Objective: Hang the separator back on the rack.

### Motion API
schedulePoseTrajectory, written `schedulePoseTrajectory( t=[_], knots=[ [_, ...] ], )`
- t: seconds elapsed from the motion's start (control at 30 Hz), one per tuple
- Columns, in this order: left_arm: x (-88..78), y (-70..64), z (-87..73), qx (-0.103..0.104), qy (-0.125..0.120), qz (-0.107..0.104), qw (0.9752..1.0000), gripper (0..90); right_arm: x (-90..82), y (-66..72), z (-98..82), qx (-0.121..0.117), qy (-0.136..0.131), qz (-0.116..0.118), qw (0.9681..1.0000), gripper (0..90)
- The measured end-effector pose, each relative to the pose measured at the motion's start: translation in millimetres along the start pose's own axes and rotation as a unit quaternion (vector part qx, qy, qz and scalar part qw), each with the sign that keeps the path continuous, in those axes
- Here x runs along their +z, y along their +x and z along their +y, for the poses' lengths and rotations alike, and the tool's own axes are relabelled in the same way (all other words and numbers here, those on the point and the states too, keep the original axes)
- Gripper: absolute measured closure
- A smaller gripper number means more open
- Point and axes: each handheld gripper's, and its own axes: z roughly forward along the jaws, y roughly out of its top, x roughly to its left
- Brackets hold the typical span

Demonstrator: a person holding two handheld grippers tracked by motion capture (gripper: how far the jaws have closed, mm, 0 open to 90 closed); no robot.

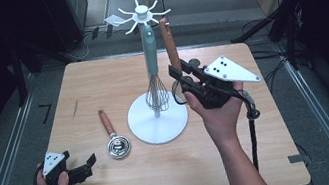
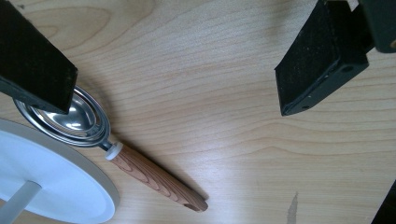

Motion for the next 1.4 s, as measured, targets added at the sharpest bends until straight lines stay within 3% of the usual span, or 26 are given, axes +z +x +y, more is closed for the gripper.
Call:
schedulePoseTrajectory(
  t=[0.4,0.63,0.8,1.0,1.03,1.2,1.4],
  knots=[
    [0.5,-0.3,0.3,0.000,0.002,-0.001,1.0000,0.0,3.0,0.0,-2.5,-0.008,0.003,0.010,0.9999,69.9],
    [0.3,0.0,0.3,-0.002,0.002,-0.002,1.0000,0.0,7.1,0.8,-3.5,-0.005,0.018,0.017,0.9997,62.2],
    [0.4,-0.1,0.2,-0.001,0.001,-0.001,1.0000,0.0,4.7,-1.8,4.0,-0.002,0.005,0.009,0.9999,62.0],
    [0.4,-0.1,0.3,-0.001,0.002,-0.001,1.0000,0.0,5.5,-4.5,15.5,-0.007,-0.002,0.000,1.0000,70.6],
    [0.4,-0.2,0.2,-0.001,0.001,0.000,1.0000,0.0,7.1,-4.3,20.0,-0.012,-0.002,-0.006,0.9999,77.3],
    [0.4,-0.1,0.2,-0.001,0.001,-0.001,1.0000,0.0,13.0,-4.2,28.1,-0.020,-0.007,-0.027,0.9994,89.4],
    [0.4,-0.2,0.2,-0.001,0.001,-0.001,1.0000,0.0,26.3,-9.5,37.0,-0.023,-0.013,-0.036,0.9990,90.0]
  ],
)
